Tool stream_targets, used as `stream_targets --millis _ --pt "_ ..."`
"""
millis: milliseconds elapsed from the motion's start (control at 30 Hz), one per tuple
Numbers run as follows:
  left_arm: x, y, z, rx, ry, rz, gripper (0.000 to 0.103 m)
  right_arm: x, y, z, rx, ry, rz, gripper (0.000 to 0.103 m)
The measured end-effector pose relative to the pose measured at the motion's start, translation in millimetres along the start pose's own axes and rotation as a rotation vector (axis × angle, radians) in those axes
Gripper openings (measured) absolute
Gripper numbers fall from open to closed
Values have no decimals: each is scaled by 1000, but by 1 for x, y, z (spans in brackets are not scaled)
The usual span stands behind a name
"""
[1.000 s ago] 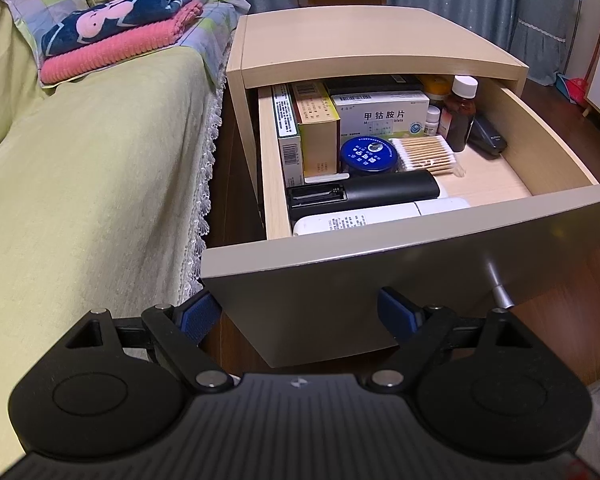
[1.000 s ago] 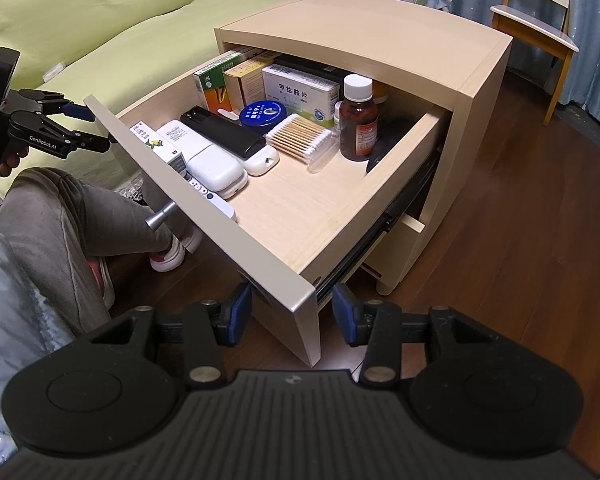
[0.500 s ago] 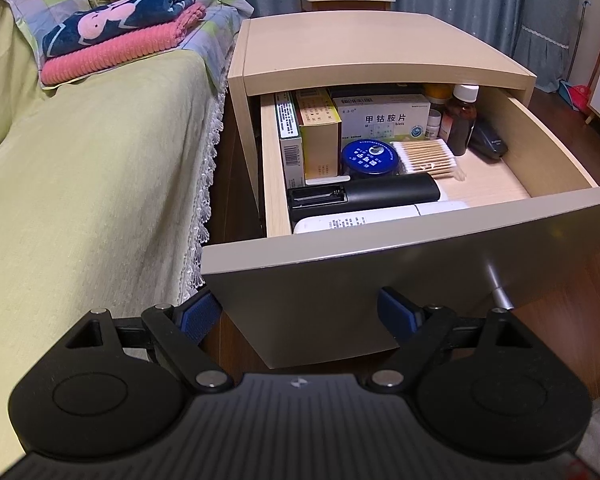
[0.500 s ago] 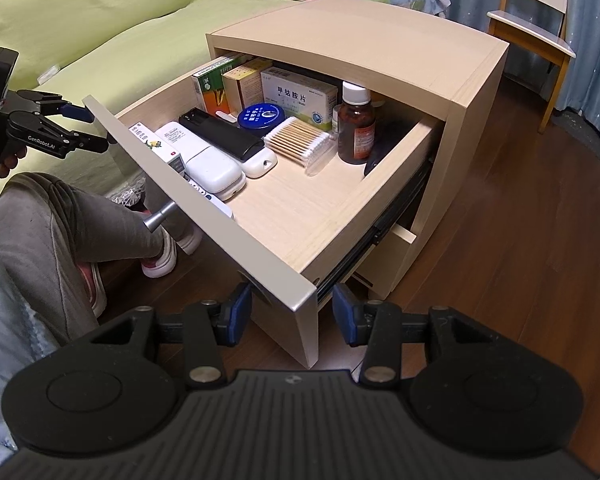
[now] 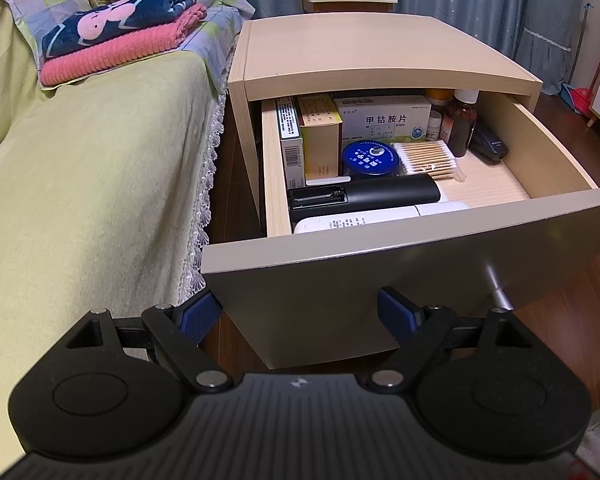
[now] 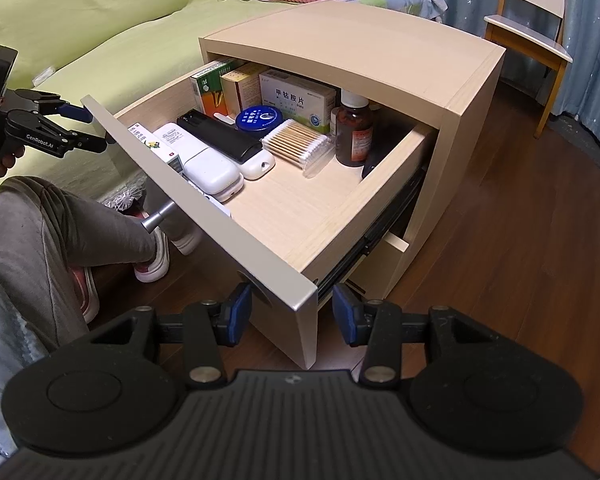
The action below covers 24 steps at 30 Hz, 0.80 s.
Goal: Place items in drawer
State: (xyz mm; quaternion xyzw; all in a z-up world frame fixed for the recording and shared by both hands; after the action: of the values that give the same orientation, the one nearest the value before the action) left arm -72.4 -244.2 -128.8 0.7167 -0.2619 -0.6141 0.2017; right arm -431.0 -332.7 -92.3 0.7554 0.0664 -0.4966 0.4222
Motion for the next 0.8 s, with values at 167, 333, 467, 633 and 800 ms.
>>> stream_targets --millis 167,333,467,633,800 --pt "1 0 0 -1 1 0 86 0 -1 -1 -1 -4 6 40" --pt "1 0 0 -1 2 2 86 -1 -2 -3 -3 -8 11 40" --pt "1 -1 0 -1 0 3 86 -1 -2 -4 -7 -11 12 40" --pt "2 -1 -1 0 -5 4 86 -1 -3 -4 -9 -13 15 40" --pt "2 0 -1 3 -6 6 85 -1 -3 -4 -12 -17 17 40"
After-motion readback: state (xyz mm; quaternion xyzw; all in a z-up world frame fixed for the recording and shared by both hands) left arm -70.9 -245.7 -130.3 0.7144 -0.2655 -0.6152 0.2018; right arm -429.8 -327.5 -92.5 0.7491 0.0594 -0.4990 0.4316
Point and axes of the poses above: each gripper's, at about its wrist camera, not at the fingertips, and x roughly the way its jaws point, z to its right, y to its top, the point moved 3 cm from there along x, roughly the way its jaws point, and after that the axes turned 9 degrees about x, right-handed, at the moved point
